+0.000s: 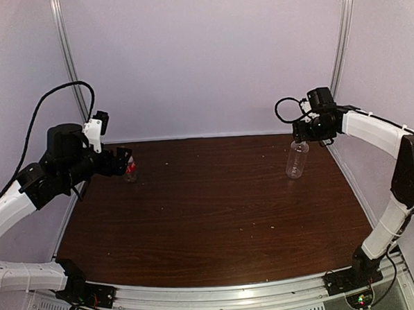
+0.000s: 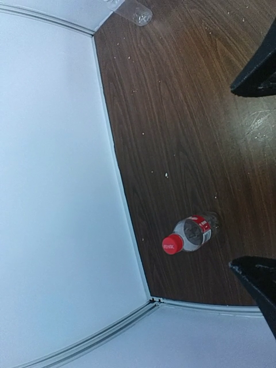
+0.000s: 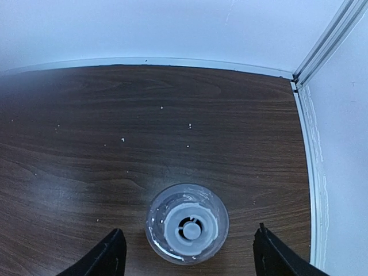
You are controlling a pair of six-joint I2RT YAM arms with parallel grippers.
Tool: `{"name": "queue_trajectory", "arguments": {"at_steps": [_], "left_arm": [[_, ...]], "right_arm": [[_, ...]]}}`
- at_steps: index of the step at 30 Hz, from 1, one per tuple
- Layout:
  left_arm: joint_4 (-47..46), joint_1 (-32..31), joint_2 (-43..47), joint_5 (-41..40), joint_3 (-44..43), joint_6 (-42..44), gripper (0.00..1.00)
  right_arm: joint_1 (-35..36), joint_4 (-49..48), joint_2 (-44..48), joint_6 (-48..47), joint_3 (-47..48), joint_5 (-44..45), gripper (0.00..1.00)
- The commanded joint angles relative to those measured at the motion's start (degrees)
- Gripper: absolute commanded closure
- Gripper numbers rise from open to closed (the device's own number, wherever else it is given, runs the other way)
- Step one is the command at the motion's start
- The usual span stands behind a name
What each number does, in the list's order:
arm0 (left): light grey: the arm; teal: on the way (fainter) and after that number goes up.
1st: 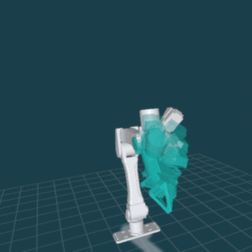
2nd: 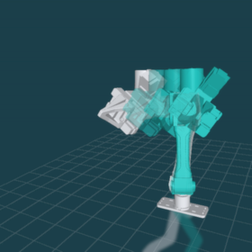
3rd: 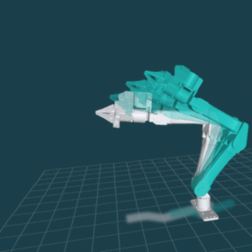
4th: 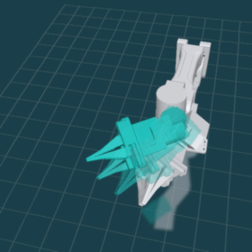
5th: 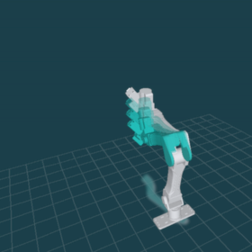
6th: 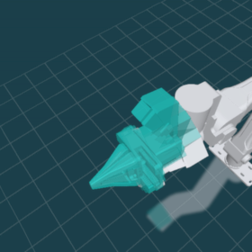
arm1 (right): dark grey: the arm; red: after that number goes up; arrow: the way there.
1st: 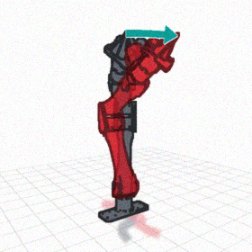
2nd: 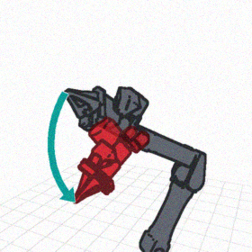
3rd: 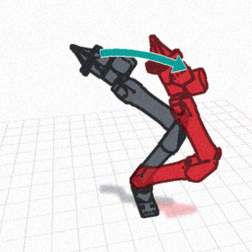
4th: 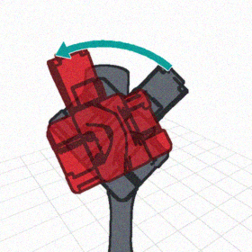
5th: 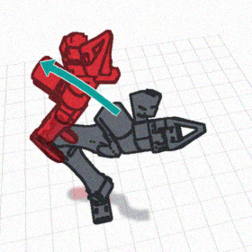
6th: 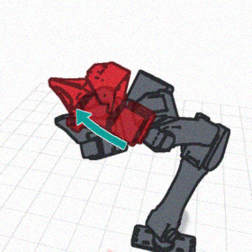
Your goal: Unscrew the bottle caps
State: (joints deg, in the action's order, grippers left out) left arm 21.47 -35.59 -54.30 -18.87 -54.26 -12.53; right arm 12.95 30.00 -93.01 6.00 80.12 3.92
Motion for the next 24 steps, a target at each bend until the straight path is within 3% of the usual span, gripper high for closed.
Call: {"name": "queue_trajectory", "arguments": {"at_steps": [1,5,24], "left_arm": [[-2.11,-0.27,0.34,1.06,-1.18,-0.75,0.02],[-2.31,-0.27,0.14,0.78,-0.95,-0.72,0.02],[-2.31,-0.27,0.55,1.02,-0.67,-0.86,0.02]], "right_arm": [[-2.11,-2.42,-2.38,1.25,2.35,-5.53,0.25],[-3.38,-2.48,-4.90,1.48,3.82,-7.63,0.30],[-4.29,-0.95,-6.79,0.87,4.17,-9.40,0.74]]}}
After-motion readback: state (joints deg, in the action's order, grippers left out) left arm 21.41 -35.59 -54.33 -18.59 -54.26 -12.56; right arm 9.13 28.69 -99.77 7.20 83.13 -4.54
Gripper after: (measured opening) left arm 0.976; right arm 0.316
